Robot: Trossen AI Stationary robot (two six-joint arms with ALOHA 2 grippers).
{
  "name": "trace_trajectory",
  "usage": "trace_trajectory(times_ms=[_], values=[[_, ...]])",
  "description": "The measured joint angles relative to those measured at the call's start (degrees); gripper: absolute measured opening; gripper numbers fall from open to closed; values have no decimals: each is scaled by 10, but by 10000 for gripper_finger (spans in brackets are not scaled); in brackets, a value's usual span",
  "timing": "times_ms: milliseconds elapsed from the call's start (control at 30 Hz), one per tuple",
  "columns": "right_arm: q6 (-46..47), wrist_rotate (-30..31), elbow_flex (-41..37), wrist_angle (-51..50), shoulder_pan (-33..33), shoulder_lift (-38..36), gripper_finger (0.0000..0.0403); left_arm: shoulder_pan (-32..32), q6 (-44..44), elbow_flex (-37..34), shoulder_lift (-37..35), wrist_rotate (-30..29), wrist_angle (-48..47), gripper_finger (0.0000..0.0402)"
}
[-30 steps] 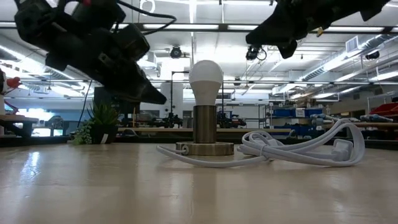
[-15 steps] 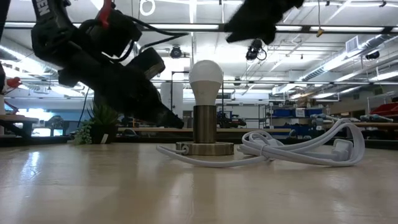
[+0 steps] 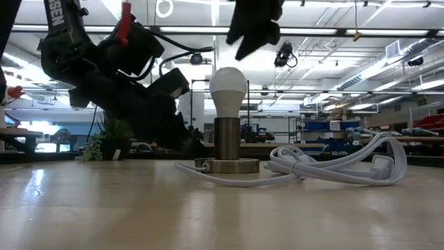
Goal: Screw lightbulb
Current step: Remove the lightbulb from the lamp socket
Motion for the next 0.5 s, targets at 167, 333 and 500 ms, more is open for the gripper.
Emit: trace_trajectory(times_ms=[167, 333, 500], values=[[-8, -31, 72, -59, -11, 68, 299, 0, 0, 0, 0, -10, -4, 0], [-19, -44, 96, -68, -21, 102, 298, 0, 0, 0, 0, -11, -5, 0], [-19, -52, 100, -61, -30, 113, 300, 0, 1, 0, 0, -11, -5, 0]])
